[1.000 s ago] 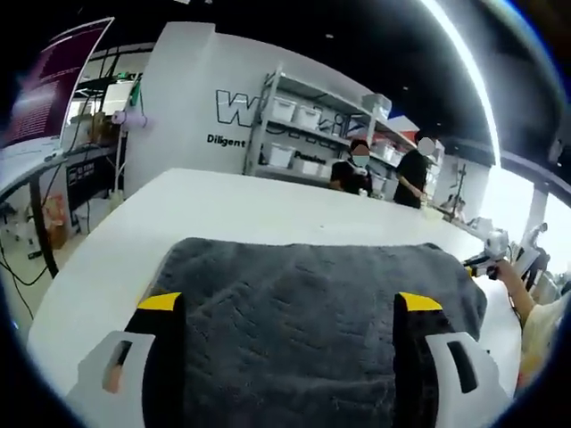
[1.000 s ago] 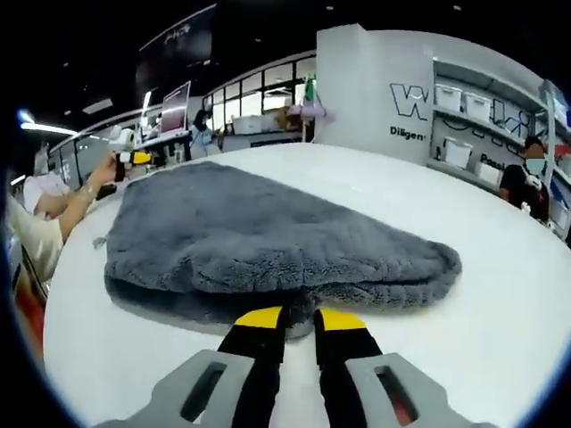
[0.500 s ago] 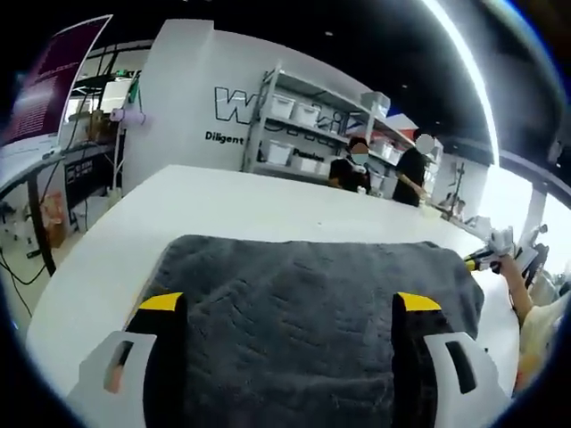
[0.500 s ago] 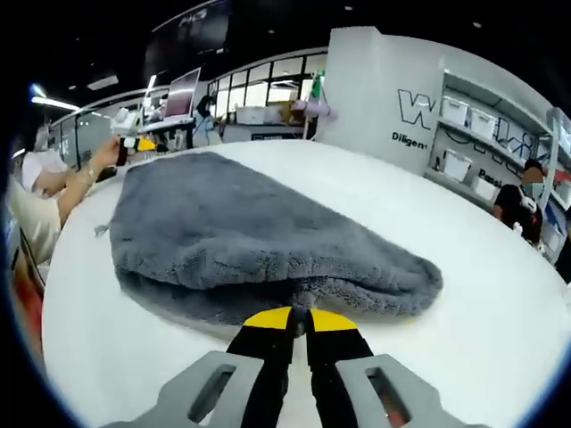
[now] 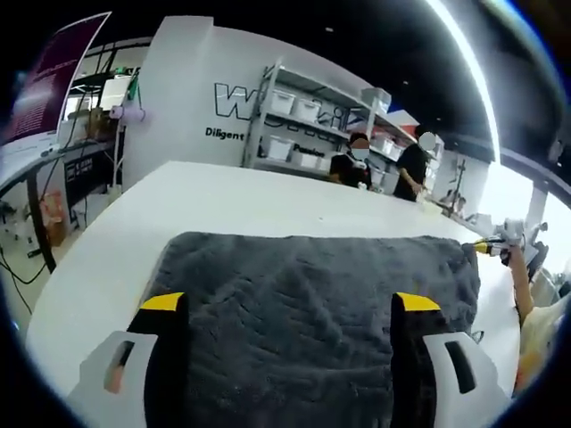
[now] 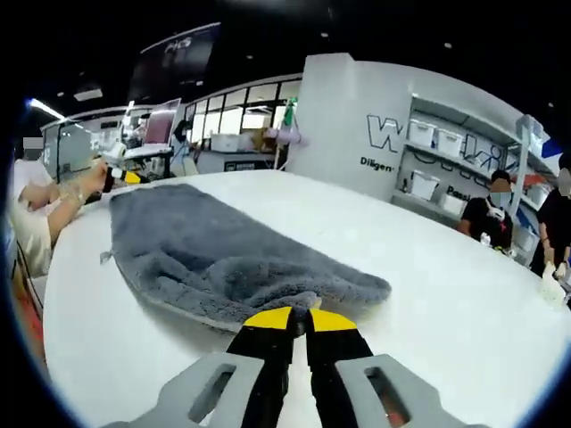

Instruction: Fold the towel on the table until its edges align and the towel forms a compact rectangular stack.

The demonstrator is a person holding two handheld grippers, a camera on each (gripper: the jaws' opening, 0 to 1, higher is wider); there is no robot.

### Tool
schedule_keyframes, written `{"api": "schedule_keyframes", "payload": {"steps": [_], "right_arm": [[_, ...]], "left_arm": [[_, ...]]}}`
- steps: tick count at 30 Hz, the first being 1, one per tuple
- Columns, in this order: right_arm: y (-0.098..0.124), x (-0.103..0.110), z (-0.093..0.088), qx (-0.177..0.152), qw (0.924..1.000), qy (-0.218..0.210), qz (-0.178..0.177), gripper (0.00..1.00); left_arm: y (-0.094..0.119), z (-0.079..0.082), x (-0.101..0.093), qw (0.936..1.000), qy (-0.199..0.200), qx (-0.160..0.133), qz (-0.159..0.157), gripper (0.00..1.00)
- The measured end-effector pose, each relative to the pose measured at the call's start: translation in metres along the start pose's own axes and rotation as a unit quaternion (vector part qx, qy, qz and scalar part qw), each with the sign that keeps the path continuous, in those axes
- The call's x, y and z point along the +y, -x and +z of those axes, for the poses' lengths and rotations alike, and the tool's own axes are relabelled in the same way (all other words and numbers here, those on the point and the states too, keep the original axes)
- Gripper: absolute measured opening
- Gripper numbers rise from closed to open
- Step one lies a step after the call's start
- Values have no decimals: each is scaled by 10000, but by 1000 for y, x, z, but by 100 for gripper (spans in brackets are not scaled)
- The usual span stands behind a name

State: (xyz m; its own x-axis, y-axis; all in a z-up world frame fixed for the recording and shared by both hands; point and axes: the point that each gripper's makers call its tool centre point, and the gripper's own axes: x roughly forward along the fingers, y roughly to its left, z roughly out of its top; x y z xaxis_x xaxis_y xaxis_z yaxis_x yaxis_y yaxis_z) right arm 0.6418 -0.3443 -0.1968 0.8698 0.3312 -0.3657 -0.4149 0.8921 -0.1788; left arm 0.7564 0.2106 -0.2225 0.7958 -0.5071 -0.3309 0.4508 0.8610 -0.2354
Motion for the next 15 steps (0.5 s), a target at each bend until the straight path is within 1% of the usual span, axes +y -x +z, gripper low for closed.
{"api": "schedule_keyframes", "payload": {"steps": [4,7,11,15], "right_arm": [[17,-4,1,-126,9994,58,-307,2],[27,-2,-7,-118,9986,86,-510,2],[41,0,-17,74,9951,384,-906,2],[55,14,-21,160,9923,622,-1059,2]], "left_arm": [[0,-2,0,10000,-5,37,-1,92],[0,-3,-1,10000,-8,50,1,92],[-1,-4,-1,10000,-12,85,-5,91],[-1,-6,-2,9999,-30,131,-12,91]]}}
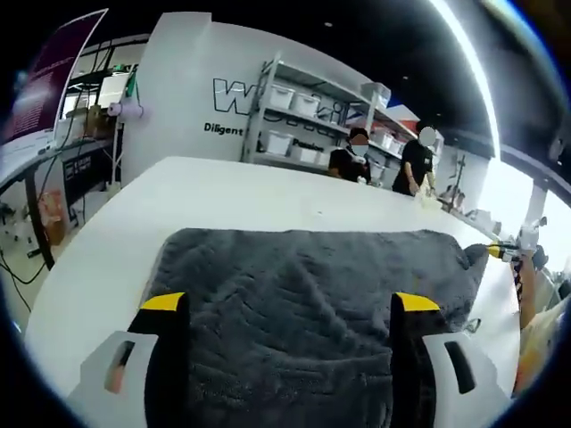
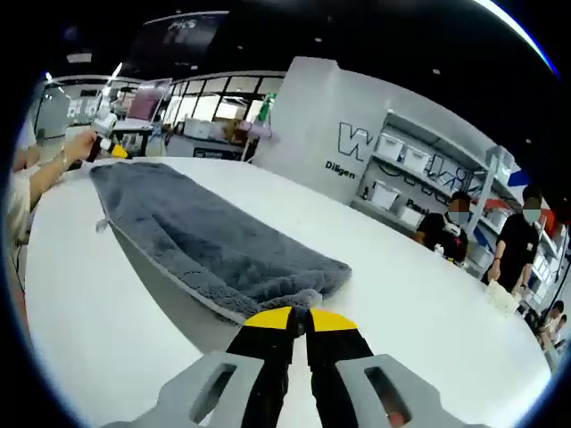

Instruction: Fold the towel on the table until its edges align and the towel forms a compact rectangular stack.

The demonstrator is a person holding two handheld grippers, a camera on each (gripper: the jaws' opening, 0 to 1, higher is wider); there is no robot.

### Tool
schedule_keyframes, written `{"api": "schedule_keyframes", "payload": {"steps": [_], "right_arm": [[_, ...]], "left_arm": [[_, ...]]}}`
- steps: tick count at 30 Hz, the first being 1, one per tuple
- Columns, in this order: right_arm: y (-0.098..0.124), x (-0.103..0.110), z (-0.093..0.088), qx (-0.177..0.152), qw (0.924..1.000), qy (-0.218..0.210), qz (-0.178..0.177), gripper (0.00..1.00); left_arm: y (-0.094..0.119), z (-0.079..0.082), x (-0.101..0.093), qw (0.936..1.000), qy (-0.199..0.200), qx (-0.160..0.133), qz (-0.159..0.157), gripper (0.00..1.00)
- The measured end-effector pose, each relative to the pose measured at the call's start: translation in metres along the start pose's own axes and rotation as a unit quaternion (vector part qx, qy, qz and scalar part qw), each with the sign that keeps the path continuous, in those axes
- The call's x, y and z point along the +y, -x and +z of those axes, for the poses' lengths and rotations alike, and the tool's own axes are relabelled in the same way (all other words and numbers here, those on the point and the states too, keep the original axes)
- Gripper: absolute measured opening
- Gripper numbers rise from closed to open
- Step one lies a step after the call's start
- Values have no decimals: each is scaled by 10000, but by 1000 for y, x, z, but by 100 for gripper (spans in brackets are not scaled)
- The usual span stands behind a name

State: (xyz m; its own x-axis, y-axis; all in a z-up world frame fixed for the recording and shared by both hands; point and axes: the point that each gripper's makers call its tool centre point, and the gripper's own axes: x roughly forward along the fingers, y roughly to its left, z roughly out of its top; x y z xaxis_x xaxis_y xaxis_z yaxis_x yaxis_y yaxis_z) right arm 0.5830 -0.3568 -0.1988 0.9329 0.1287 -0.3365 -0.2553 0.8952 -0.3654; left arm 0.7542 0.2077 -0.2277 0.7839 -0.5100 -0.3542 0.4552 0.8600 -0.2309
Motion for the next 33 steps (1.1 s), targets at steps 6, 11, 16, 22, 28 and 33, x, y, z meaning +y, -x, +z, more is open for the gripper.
{"api": "schedule_keyframes", "payload": {"steps": [6,11,16,22,28,33], "right_arm": [[23,16,-10,114,9997,177,-75,2],[29,18,-20,181,9998,62,-94,2],[23,20,-57,553,9976,-410,93,3],[23,25,-74,673,9955,-651,162,2],[28,23,-86,744,9936,-837,170,2],[36,23,-87,600,9924,-1068,82,2]], "left_arm": [[-1,0,-2,10000,-22,33,-57,91],[-2,-3,-3,9999,-25,82,-55,91],[-2,-1,-3,9999,-19,72,-72,91],[-3,-4,-2,9999,-14,130,-65,91],[-4,-7,-4,9998,-28,185,-96,91],[-3,-6,-3,9998,-25,177,-68,90]]}}
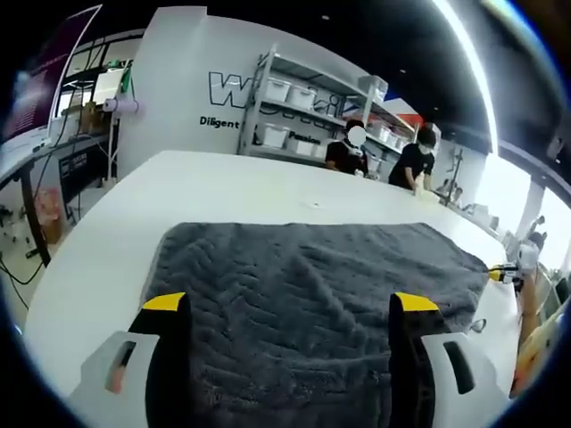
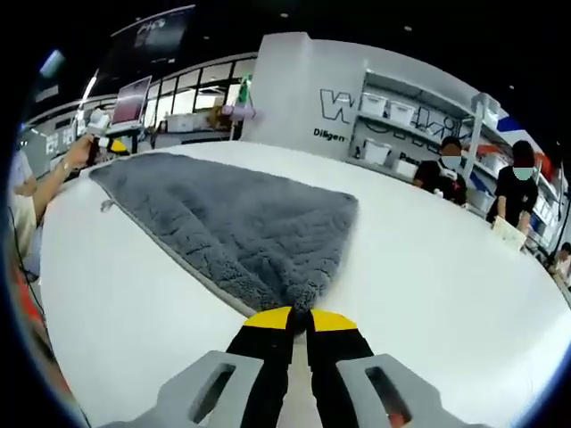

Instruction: Fold the towel on the table until its edges align and the towel forms a compact rectangular stack.

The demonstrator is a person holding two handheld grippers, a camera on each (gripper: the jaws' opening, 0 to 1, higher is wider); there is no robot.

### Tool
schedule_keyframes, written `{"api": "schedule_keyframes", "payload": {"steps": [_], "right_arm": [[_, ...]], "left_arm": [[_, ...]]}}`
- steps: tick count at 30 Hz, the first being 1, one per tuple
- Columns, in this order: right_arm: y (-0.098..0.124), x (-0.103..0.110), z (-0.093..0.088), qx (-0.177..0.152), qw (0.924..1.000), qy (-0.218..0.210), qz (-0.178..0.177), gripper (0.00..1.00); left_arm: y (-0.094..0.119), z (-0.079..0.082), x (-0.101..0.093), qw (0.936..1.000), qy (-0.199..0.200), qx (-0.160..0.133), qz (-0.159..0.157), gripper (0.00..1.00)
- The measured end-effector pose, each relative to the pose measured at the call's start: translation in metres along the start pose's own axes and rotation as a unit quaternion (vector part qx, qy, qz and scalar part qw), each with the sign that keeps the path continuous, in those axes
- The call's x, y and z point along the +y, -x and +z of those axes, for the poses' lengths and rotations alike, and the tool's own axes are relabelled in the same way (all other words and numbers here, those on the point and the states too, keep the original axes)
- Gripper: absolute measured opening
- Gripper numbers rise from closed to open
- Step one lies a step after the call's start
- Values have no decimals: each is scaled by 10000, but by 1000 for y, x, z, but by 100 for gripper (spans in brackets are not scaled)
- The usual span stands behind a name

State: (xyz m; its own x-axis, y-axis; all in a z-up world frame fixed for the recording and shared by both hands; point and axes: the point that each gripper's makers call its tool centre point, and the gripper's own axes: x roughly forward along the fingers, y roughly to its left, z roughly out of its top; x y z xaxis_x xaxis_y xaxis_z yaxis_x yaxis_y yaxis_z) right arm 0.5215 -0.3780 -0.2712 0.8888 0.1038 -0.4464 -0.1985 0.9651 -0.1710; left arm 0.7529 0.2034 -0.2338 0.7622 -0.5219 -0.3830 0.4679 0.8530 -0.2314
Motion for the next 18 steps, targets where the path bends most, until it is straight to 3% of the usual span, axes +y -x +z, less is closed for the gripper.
{"api": "schedule_keyframes", "payload": {"steps": [8,11,13,16,18], "right_arm": [[2,-1,-1,-209,9997,-79,17,8],[3,-11,1,-249,9992,194,-239,21],[5,-21,2,-253,9982,269,-481,34],[7,-28,6,-314,9976,77,-611,47],[8,-28,14,-635,9960,-297,-549,56]], "left_arm": [[1,1,-2,10000,-31,-63,-23,89],[0,1,-1,9999,-93,-58,-19,89],[4,8,0,9997,-125,-231,12,89],[10,22,2,9983,-129,-568,3,89],[13,30,2,9971,-130,-747,-30,92]]}}
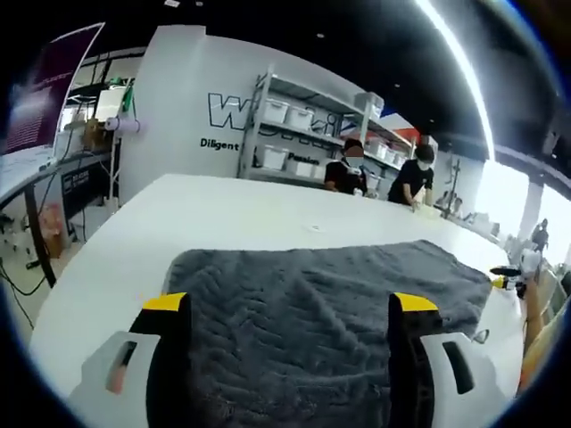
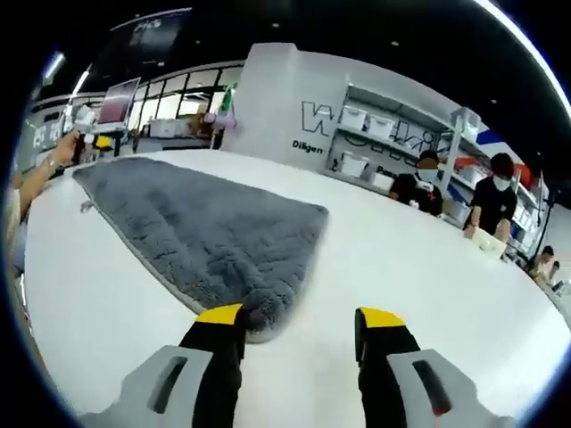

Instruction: Fold the towel on the table until its edges align and the towel forms a compact rectangular stack.

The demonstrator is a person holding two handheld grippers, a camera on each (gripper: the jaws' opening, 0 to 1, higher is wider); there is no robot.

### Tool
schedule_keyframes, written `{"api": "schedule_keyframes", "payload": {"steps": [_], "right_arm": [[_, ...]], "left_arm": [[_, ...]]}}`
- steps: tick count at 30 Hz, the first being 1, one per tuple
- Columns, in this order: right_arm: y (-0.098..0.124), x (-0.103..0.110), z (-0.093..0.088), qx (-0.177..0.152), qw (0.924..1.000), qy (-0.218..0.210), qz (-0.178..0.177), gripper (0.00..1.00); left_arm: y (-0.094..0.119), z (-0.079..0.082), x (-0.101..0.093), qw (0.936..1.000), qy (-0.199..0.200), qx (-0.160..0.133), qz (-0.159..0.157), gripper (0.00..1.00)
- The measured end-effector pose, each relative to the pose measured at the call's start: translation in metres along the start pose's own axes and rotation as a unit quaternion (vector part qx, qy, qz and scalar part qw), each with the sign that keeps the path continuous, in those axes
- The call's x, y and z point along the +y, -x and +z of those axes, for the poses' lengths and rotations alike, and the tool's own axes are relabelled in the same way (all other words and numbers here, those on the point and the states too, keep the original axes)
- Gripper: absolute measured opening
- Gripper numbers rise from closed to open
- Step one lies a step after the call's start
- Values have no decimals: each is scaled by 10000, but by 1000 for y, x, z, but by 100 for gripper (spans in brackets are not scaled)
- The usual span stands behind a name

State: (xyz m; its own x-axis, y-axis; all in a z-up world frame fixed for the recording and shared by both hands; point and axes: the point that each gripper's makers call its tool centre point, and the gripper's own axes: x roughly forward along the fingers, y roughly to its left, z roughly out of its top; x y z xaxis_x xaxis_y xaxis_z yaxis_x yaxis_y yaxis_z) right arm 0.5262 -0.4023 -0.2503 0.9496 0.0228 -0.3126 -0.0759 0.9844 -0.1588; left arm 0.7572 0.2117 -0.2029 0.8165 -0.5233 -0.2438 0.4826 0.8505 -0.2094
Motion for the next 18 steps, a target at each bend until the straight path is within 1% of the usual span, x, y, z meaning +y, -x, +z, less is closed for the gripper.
{"api": "schedule_keyframes", "payload": {"steps": [1,2,4,5,6,10,12,13,15,18], "right_arm": [[0,2,2,-74,9999,-117,81,62],[1,5,5,-166,9991,-303,234,69],[2,9,10,-328,9958,-679,510,78],[2,10,13,-410,9941,-815,589,83],[3,9,13,-454,9932,-860,633,85],[4,6,11,-402,9944,-785,577,89],[4,4,8,-332,9954,-724,539,96],[6,3,6,-271,9962,-646,513,99],[8,2,6,-229,9967,-578,519,99],[11,4,5,-147,9977,-404,529,99]], "left_arm": [[1,1,-2,10000,3,-23,-44,97],[1,2,-5,10000,22,-14,-92,99],[1,7,-11,9997,-99,-74,-221,99],[0,7,-12,9996,-110,-69,-235,99],[0,6,-15,9996,-126,-23,-254,99],[0,5,-23,9992,-224,47,-336,99],[3,5,-27,9990,-248,58,-358,99],[10,4,-39,9989,-281,21,-383,99],[20,2,-51,9986,-345,-25,-393,99],[30,-4,-62,9982,-466,24,-373,99]]}}
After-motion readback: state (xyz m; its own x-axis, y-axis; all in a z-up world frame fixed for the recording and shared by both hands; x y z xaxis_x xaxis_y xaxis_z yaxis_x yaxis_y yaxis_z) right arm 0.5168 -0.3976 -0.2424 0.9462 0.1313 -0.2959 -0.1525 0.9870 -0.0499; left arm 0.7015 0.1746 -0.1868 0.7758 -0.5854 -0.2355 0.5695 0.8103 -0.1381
